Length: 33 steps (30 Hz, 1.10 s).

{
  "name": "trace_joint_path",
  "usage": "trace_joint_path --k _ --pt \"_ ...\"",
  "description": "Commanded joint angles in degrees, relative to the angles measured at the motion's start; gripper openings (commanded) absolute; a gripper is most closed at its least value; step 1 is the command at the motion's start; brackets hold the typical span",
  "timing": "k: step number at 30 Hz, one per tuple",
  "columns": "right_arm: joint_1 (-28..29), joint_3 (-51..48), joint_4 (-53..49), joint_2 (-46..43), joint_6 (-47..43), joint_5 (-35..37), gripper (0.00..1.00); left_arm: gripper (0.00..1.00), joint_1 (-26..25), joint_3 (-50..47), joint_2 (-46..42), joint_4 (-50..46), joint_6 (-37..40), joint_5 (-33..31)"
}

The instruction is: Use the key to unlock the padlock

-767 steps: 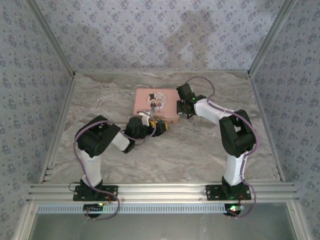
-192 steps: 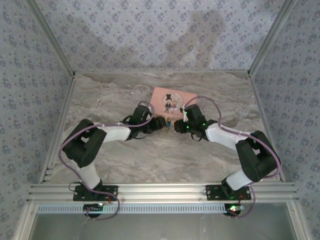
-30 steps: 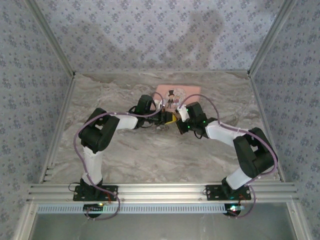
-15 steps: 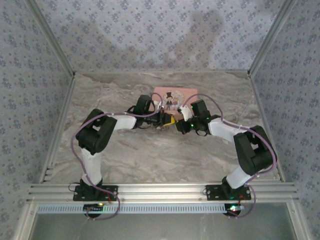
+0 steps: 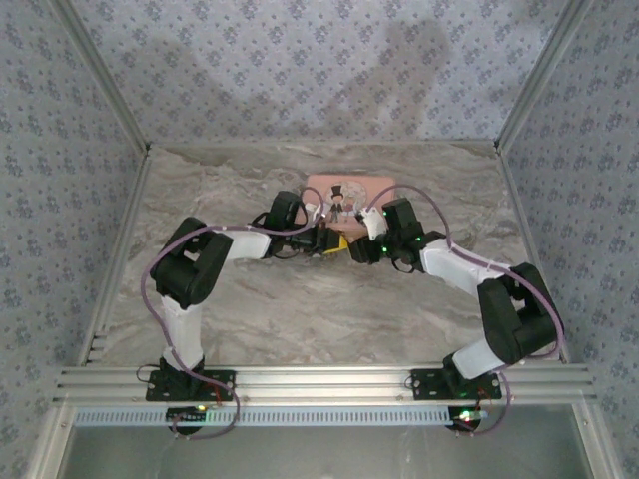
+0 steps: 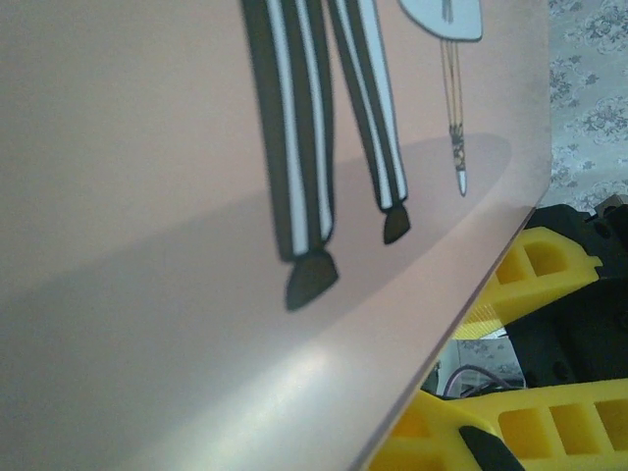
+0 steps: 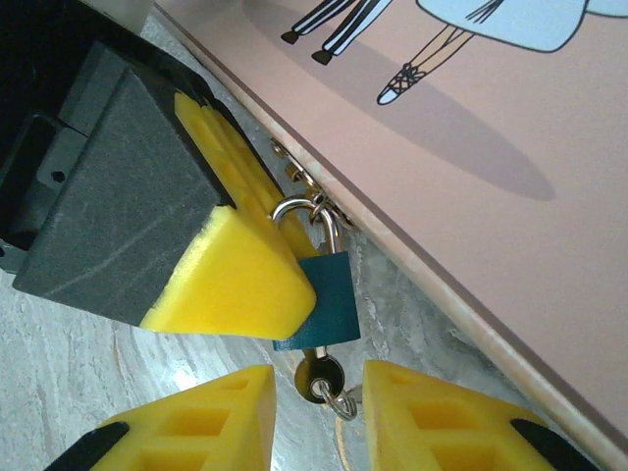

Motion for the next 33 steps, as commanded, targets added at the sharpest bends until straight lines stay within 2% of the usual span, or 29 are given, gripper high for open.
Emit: trace_joint_path --k 1,18,24,26,33 --pt "0.4 -0.6 -0.3 -0.5 0.4 2.5 0.31 0.00 0.5 -1.0 -0.3 -5.6 -4.3 4.6" --pt "5.7 2.2 -1.7 3.2 -2.8 9.1 0.28 0.00 0.7 -0.4 -0.7 -6.7 -4.3 5.4" --pt "6.3 3.4 -2.6 3.9 -3.6 8.3 0.09 0.00 0.7 -0.2 -0.7 -7.6 -3.6 5.5" --pt "6.3 3.2 -2.5 3.6 -3.7 7.6 0.00 0.00 0.7 -0.4 -0.8 -7.8 -3.4 5.4" --pt "4.2 3.4 -2.6 4.0 -2.4 -2.0 0.00 0.00 0.7 -0.3 -0.9 -10.3 -0.8 4.9"
